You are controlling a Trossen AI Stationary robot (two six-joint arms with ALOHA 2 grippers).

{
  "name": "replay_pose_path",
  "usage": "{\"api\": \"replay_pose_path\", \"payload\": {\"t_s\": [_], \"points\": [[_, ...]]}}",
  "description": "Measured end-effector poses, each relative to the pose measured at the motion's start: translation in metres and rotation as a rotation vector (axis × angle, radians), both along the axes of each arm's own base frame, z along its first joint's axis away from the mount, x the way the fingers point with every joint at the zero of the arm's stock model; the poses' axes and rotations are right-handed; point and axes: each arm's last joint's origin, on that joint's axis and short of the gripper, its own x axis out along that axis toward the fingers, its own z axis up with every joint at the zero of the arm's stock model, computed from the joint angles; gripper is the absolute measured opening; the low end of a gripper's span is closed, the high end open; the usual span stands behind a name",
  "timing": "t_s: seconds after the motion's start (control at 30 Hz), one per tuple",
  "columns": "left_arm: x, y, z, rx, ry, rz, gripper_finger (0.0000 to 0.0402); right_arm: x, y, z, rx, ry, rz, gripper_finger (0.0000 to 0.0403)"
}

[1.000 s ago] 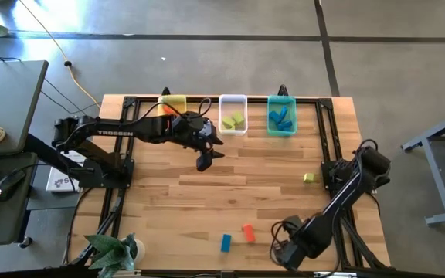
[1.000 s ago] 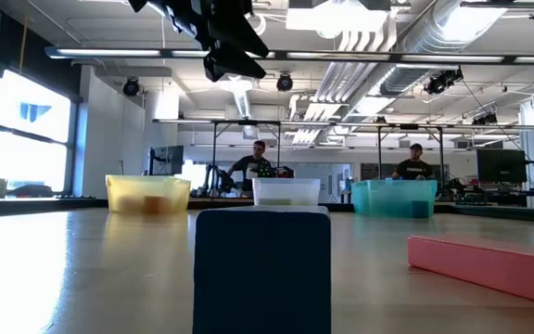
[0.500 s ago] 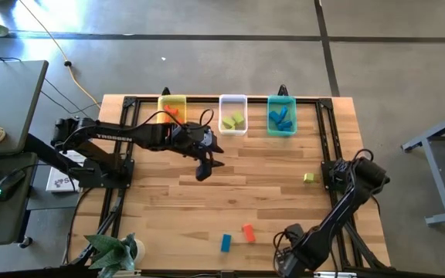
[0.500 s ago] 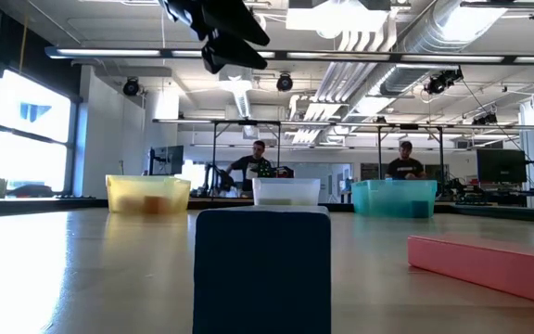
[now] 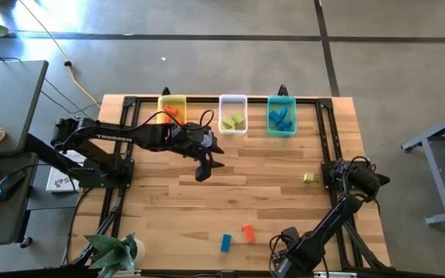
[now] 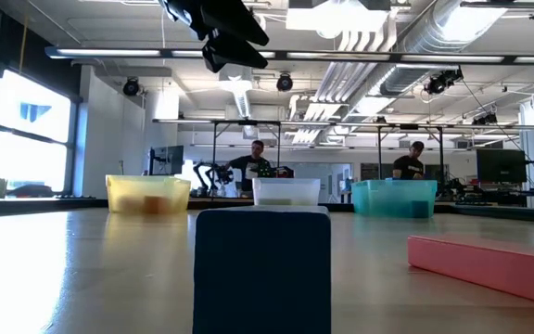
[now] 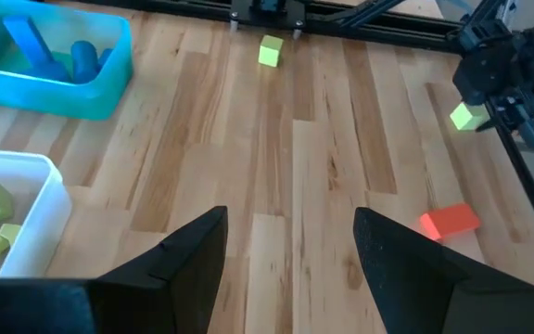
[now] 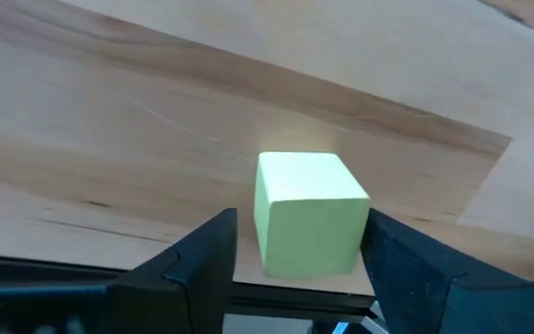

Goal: Sort & place blocks by color
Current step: Put the green block into the transparent bin

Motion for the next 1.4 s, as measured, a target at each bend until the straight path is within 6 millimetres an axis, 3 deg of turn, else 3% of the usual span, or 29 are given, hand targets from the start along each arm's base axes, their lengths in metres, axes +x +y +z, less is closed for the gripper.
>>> {"api": "replay_pose_path", "payload": {"t_s": [0.23,0.5,0.7,0.93,1.17,1.4], "points": [[-0.001,0.0,-0.001,0.056,0.02,-0.043,0.0223,0.009,-0.005,-0.002,0.02,0.021,-0.028,0.0111],[-0.004,0.004,-0.005,0.234,0.098,0.002,0.0223,0.034,-0.021,0.0,0.051,-0.035,-0.095,0.0106],[-0.009,0.011,-0.007,0.484,0.221,0.106,0.0223,0.061,-0.05,0.021,-0.011,-0.225,-0.199,0.0106],[-0.014,0.022,-0.007,0.664,0.332,0.142,0.0223,0.092,-0.109,0.048,-0.181,-0.433,-0.252,0.0106],[-0.019,0.041,-0.007,0.642,0.353,0.205,0.0223,0.123,-0.184,0.06,-0.276,-0.472,-0.143,0.0106],[-0.025,0.056,-0.009,0.548,0.346,0.291,0.0223,0.141,-0.26,0.065,-0.335,-0.481,0.039,0.0106]]}}
